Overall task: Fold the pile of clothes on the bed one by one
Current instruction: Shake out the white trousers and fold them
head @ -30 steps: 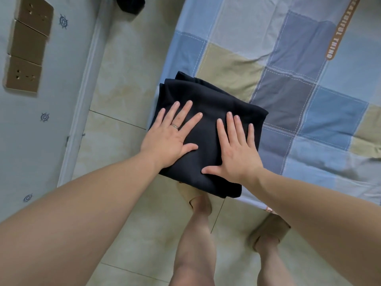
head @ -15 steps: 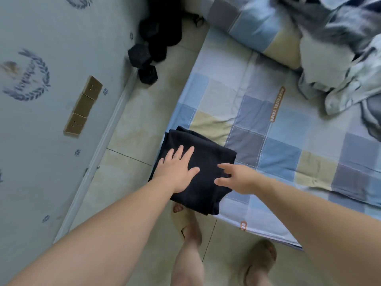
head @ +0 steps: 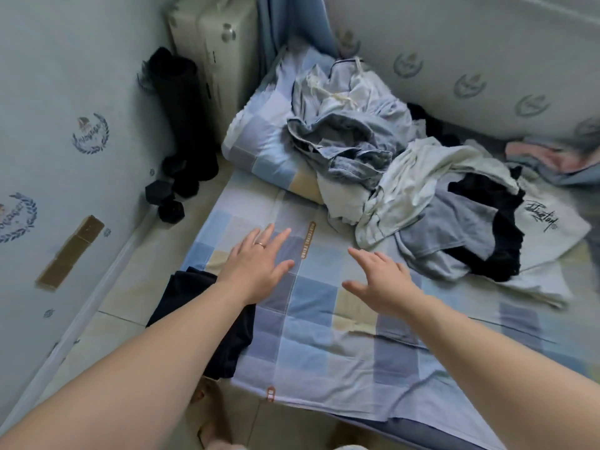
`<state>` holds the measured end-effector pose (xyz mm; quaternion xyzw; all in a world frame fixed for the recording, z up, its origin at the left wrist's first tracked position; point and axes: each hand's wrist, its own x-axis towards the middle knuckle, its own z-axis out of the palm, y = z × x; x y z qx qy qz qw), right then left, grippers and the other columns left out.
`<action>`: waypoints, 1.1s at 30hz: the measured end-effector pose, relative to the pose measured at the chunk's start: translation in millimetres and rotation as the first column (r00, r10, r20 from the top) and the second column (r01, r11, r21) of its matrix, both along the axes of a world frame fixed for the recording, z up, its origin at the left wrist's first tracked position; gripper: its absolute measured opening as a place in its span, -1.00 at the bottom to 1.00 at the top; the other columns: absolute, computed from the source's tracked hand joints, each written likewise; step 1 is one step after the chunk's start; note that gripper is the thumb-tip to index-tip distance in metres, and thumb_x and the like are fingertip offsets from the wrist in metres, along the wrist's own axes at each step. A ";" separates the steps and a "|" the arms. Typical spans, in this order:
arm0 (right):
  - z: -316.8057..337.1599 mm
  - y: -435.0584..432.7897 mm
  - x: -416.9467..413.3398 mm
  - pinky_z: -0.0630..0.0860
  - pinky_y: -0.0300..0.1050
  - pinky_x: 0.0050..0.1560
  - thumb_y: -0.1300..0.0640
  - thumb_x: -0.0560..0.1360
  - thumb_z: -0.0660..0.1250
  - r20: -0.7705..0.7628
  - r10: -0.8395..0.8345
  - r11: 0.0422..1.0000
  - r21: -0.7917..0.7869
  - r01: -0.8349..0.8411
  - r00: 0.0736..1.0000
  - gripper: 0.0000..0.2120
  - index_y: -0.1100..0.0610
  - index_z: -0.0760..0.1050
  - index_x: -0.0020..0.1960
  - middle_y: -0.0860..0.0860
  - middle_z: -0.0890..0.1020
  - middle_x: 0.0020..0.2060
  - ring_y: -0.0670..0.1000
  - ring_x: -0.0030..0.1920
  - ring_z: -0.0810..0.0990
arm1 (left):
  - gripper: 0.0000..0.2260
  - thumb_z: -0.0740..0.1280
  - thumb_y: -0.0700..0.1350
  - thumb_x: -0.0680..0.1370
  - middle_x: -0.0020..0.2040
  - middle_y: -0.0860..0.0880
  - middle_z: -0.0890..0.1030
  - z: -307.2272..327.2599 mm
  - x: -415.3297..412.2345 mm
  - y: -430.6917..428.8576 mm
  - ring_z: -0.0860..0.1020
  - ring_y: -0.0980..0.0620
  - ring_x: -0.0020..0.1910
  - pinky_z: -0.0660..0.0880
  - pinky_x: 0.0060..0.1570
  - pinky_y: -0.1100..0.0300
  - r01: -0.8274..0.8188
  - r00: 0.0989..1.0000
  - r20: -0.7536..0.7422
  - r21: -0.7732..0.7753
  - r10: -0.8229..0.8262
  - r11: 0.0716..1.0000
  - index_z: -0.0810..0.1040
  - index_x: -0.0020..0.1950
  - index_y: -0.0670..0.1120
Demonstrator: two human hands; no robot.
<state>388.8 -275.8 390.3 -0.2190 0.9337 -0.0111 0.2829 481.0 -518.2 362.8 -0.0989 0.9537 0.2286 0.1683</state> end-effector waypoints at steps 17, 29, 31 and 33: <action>52.9 290.9 -112.6 -0.13 0.26 0.56 -0.30 0.61 0.15 0.001 -0.095 0.995 -0.013 0.095 0.996 -0.27 -0.18 -0.13 0.63 -0.11 0.00 0.63 0.06 0.62 -0.11 | -0.42 0.07 0.26 0.66 0.66 0.05 -0.02 50.0 -181.4 271.5 -0.04 -0.05 0.62 0.09 0.53 -0.05 0.198 0.980 0.018 -0.104 -0.197 0.975 -0.01 0.64 0.19; -141.0 328.5 -241.5 -0.07 0.22 0.56 -0.25 0.61 0.17 0.044 -0.323 0.946 -0.008 0.323 0.946 -0.29 -0.17 -0.09 0.63 -0.14 0.03 0.62 0.04 0.62 -0.07 | -0.41 0.16 0.19 0.66 0.66 -0.02 0.04 -170.6 -337.0 306.1 0.01 -0.09 0.61 0.13 0.53 -0.05 0.150 0.975 0.163 0.016 -0.150 0.989 0.07 0.64 0.09; -198.4 310.6 -270.8 -0.02 0.17 0.56 -0.23 0.60 0.20 0.086 -0.348 0.935 -0.034 0.352 0.934 -0.29 -0.18 -0.07 0.62 -0.15 0.06 0.62 0.02 0.62 -0.03 | -0.38 0.20 0.15 0.65 0.66 -0.04 -0.01 -219.5 -370.1 296.7 -0.04 -0.12 0.62 0.08 0.54 -0.05 0.182 0.970 0.169 -0.014 -0.177 0.983 0.04 0.64 0.07; -250.7 291.9 -299.2 0.03 0.11 0.56 -0.22 0.59 0.23 0.116 -0.360 0.927 -0.063 0.369 0.926 -0.28 -0.19 -0.07 0.62 -0.15 0.09 0.61 0.00 0.61 -0.01 | -0.36 0.25 0.09 0.64 0.66 -0.05 -0.05 -256.1 -409.5 287.1 -0.08 -0.14 0.62 0.04 0.56 -0.05 0.234 0.970 0.085 -0.080 -0.227 0.969 0.03 0.64 0.07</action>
